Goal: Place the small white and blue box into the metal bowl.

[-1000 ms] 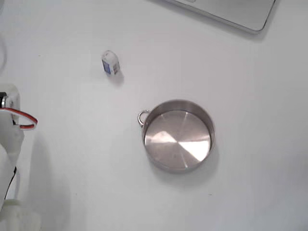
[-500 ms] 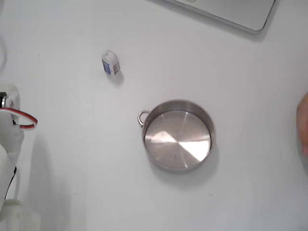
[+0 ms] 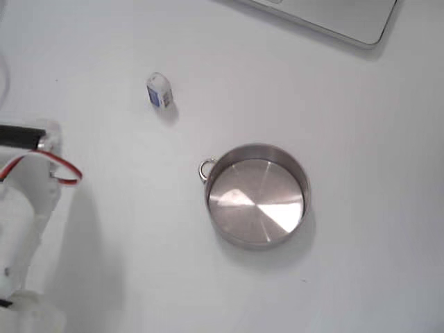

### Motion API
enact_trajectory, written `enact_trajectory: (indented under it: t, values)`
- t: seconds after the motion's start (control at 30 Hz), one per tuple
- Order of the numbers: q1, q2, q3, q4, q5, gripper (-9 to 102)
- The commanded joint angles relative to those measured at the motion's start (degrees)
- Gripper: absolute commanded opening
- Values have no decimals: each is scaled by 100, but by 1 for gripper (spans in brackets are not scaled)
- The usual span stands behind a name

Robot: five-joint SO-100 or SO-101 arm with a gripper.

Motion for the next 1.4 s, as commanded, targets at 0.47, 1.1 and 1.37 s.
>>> enact_trajectory:
  t: [0.47, 1.1, 1.37]
  values:
    - [1301, -5643, 457, -7822, 4087, -4]
    - [1556, -8341, 158, -10107, 6601, -4]
    - [1556, -8367, 132, -10107, 6609, -4]
